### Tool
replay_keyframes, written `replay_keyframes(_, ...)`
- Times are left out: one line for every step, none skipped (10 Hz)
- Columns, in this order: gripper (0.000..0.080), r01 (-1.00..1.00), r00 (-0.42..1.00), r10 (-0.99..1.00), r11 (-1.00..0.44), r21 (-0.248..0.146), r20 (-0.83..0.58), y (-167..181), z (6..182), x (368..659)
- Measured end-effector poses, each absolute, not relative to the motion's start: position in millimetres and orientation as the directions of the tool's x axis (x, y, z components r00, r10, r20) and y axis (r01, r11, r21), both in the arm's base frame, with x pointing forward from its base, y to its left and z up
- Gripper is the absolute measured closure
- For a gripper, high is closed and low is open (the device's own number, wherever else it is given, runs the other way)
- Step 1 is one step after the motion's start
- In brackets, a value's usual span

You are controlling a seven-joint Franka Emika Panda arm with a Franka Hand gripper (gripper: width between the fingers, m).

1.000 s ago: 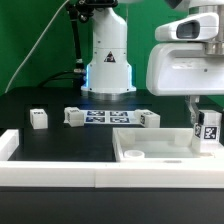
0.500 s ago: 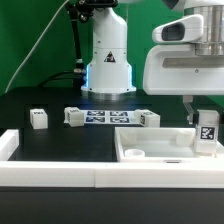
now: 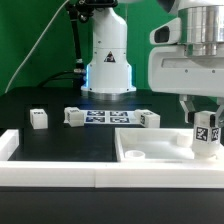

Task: Assemble one leg

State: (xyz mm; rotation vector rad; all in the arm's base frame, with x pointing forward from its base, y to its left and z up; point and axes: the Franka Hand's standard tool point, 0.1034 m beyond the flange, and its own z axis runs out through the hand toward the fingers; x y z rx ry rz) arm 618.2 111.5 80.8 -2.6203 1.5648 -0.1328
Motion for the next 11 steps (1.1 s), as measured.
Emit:
replay_keyframes(0.0508, -0.928, 0.352, -0.936, -0.350, -0.130, 0.011, 111.1, 80.4, 618.3)
replay_keyframes(0.0507, -0.955, 0.263, -0.965, -0.260, -0.141, -0.005, 110.3, 80.5, 619.3)
replay_keyframes(0.0507, -0.963, 0.234, -0.972, -0.230, -0.141, -0.011, 110.2, 80.4, 619.2)
replay_keyframes(0.0507, -0.982, 0.132, -0.991, -0.126, -0.138, -0.036, 110.4, 80.3, 618.8)
replay_keyframes(0.0507, -0.991, 0.036, -0.998, -0.029, -0.133, -0.058, 110.3, 80.3, 618.6)
replay_keyframes(0.0507, -0.991, -0.018, -0.997, 0.027, -0.128, -0.070, 110.1, 80.2, 618.3)
replay_keyframes(0.0491, -0.988, -0.078, -0.994, 0.088, -0.124, -0.082, 110.6, 79.9, 618.1)
replay_keyframes(0.0491, -0.990, -0.053, -0.995, 0.063, -0.126, -0.079, 111.0, 79.9, 618.1)
replay_keyframes(0.0296, -0.992, 0.000, -0.997, 0.010, -0.130, -0.073, 111.0, 79.9, 618.1)
replay_keyframes(0.0296, -0.991, 0.039, -0.997, -0.030, -0.131, -0.069, 111.5, 80.9, 618.9)
replay_keyframes(0.0183, -0.987, 0.099, -0.993, -0.091, -0.132, -0.060, 114.6, 80.8, 618.1)
